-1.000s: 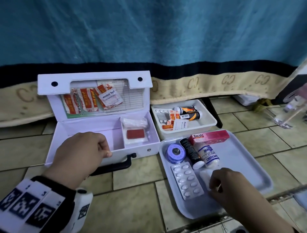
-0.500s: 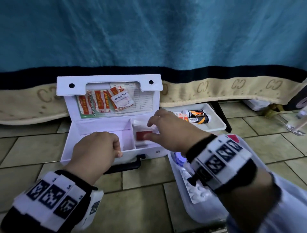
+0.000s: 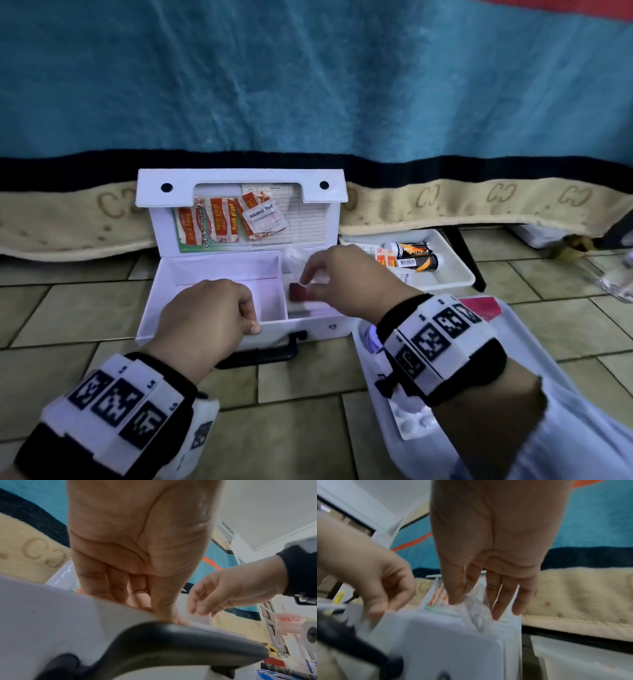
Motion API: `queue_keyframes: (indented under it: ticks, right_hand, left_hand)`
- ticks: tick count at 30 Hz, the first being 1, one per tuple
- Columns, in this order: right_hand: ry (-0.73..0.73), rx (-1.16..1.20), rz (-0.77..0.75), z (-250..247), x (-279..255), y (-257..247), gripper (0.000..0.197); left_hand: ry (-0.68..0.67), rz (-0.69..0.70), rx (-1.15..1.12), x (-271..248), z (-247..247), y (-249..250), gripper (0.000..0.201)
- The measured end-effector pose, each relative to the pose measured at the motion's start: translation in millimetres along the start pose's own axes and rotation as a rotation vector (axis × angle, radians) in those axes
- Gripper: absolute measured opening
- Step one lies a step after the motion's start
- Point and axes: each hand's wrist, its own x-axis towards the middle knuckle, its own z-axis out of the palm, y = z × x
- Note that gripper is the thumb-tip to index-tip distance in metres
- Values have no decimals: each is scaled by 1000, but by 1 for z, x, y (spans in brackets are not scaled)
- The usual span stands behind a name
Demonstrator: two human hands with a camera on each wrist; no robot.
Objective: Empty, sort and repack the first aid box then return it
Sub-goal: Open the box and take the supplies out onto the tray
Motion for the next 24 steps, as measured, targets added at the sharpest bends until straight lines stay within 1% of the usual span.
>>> queue_keyframes:
  ticks: [2, 5, 7, 10, 13, 15, 18, 20, 24]
  right_hand:
    - [89, 149, -9, -12, -13, -4, 5]
    - [244, 300, -31, -27, -35, -4, 15]
    - [347, 363, 4, -36, -50, 4, 23]
    - [477, 423, 108, -47, -77, 30, 33]
    - [591, 382, 298, -56, -106, 66, 37]
    - [586, 298, 469, -62, -123, 91, 33]
    - [464, 175, 692, -61, -142, 122, 28]
    - [396, 151, 757, -53, -147, 136, 25]
    - [265, 162, 852, -39, -148, 154, 32]
  left_hand:
    - [-3, -2, 2, 0, -1, 0, 24]
    - [-7, 8, 17, 1, -1, 1, 23]
    - [-6, 13, 30, 0, -2, 2, 22]
    - [-3, 9, 39, -2, -3, 3, 21]
    - [-3, 5, 40, -2, -3, 3, 21]
    - [-7, 13, 51, -2, -4, 4, 21]
    - [-22, 25, 61, -2, -4, 5, 21]
    - [-16, 21, 54, -2, -5, 5, 21]
    - [-7, 27, 47, -4, -5, 5, 22]
